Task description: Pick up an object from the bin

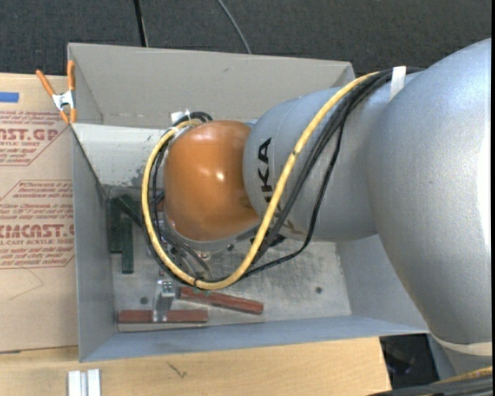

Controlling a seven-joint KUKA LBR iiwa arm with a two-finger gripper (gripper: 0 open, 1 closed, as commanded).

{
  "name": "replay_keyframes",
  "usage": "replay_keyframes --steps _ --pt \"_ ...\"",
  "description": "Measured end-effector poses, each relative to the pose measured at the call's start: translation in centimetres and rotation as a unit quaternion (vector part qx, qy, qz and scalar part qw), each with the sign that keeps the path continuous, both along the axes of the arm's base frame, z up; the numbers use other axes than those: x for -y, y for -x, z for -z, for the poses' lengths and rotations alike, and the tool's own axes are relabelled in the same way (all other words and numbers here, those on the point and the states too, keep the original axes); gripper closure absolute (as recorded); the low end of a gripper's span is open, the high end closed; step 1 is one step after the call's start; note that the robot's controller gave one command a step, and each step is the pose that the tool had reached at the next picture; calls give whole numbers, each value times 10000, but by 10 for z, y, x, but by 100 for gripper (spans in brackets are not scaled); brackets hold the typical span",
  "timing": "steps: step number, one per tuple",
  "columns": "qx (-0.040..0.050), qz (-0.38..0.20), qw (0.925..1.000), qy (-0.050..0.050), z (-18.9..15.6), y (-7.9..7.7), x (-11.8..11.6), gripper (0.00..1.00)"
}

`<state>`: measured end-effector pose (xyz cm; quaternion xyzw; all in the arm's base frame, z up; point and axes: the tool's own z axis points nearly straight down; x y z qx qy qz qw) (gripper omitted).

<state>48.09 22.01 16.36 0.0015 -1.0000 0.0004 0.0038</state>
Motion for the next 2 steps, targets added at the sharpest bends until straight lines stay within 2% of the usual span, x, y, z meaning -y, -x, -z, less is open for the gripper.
replay_keyframes --steps 1,2 --pt "36 9 10000 -8 -4 -2 1 0" --pt "78 -1310 9913 -25 41 -8 21 0"
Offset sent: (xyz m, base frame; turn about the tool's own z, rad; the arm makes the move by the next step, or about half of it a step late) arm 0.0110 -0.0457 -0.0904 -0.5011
